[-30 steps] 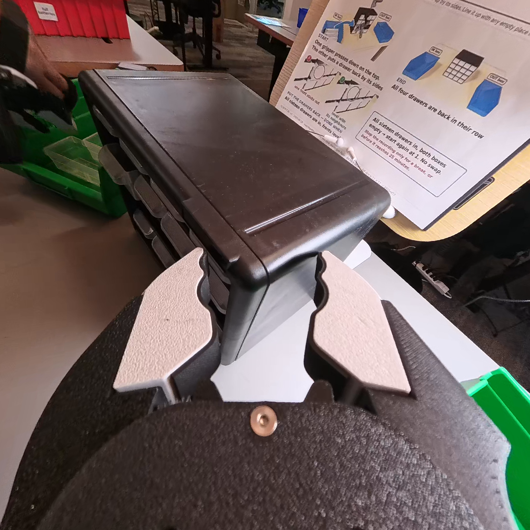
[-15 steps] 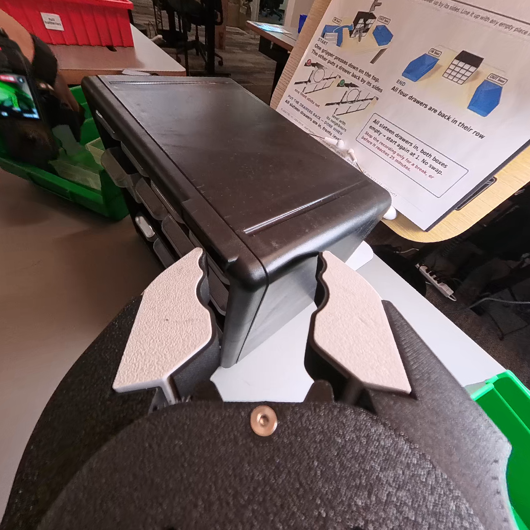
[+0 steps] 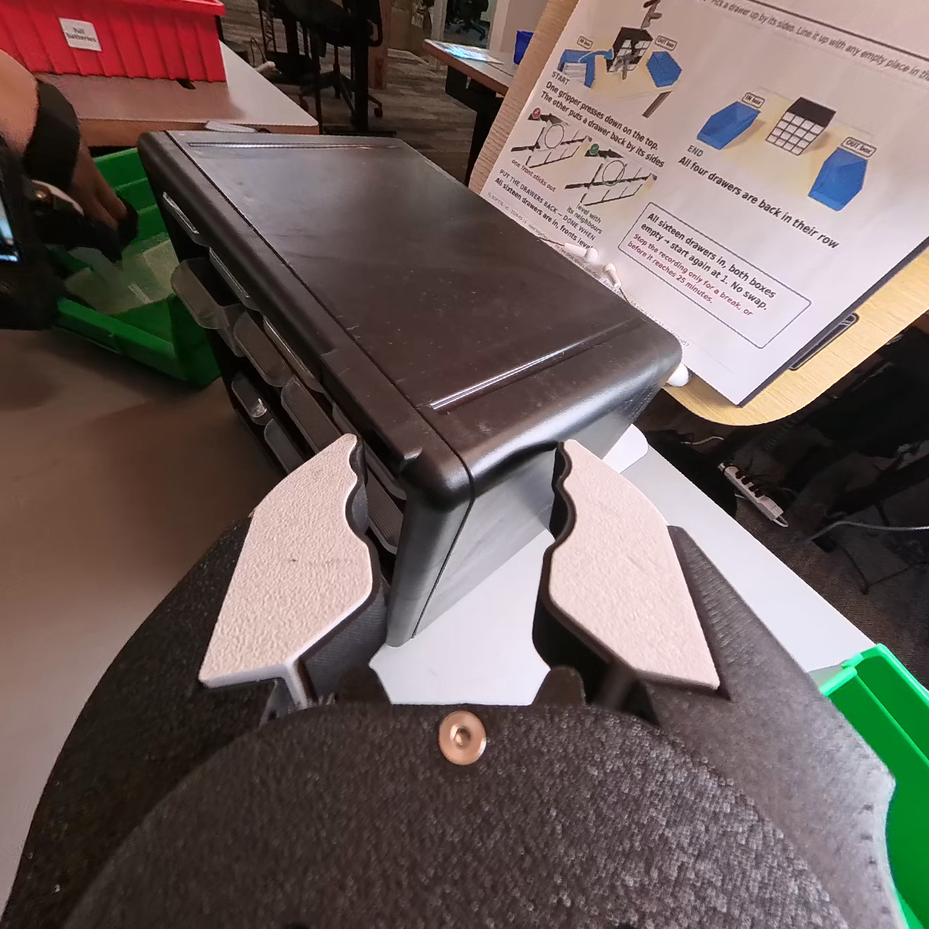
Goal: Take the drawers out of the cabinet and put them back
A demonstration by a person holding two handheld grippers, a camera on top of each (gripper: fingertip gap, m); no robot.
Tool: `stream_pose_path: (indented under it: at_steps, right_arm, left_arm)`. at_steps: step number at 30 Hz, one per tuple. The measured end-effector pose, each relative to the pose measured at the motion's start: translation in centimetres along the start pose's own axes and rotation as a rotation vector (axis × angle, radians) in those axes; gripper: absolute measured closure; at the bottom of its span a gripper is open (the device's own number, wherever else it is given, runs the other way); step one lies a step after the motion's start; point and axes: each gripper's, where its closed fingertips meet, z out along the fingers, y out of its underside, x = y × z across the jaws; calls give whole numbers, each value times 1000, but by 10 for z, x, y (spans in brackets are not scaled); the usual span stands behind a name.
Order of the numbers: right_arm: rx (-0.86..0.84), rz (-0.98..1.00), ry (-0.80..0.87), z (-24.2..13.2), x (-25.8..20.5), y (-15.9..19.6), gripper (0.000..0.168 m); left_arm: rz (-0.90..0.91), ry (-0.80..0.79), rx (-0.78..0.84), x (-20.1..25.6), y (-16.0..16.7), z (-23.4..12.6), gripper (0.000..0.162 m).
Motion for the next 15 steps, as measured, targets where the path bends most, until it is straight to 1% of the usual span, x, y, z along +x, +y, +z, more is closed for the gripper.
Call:
stream_pose_path:
  at_steps: [2, 5, 9, 15]
  right_arm:
    - [4, 2, -2, 0, 0, 0, 98]
    - [9, 2, -5, 0, 0, 0, 98]
    - [18, 7, -11, 0, 1, 0, 97]
    - [26, 17, -18, 1, 1, 0, 97]
  left_arm:
    - [-37, 27, 16, 2, -2, 1, 134]
    - [-120, 19, 131, 0, -10, -5, 138]
    - [-267, -14, 350, -8, -26, -29, 144]
    - [-371, -79, 498, -5, -24, -65, 148]
